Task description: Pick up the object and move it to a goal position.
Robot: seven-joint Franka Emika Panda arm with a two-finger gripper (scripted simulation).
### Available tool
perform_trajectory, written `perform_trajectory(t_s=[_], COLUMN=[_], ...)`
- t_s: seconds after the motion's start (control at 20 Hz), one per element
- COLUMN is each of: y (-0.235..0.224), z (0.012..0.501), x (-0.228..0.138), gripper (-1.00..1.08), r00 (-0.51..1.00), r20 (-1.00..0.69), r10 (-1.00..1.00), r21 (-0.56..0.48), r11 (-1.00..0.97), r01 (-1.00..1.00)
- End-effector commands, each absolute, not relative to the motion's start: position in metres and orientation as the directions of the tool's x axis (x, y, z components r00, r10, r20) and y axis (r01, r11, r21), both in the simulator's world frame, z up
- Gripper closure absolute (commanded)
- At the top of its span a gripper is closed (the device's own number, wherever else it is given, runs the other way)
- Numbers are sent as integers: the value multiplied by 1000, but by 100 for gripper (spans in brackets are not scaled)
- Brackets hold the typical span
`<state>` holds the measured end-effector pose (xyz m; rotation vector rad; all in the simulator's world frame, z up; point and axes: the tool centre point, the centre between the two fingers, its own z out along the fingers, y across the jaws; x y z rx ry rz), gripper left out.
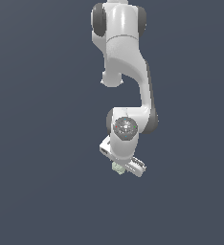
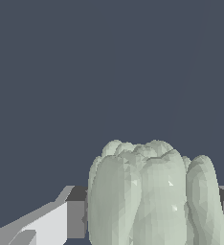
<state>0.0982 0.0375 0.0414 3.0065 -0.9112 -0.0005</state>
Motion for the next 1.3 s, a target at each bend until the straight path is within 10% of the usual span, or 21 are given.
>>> perform_trajectory(t_s=[0.0, 1.25], y=[37, -96], z=[42, 208], x=[98, 80], gripper=[108, 108], r00=[832, 832], r20=[0, -1], r10=[-555, -555], r21=[0, -1], r11=[-832, -832], r01=[-555, -555])
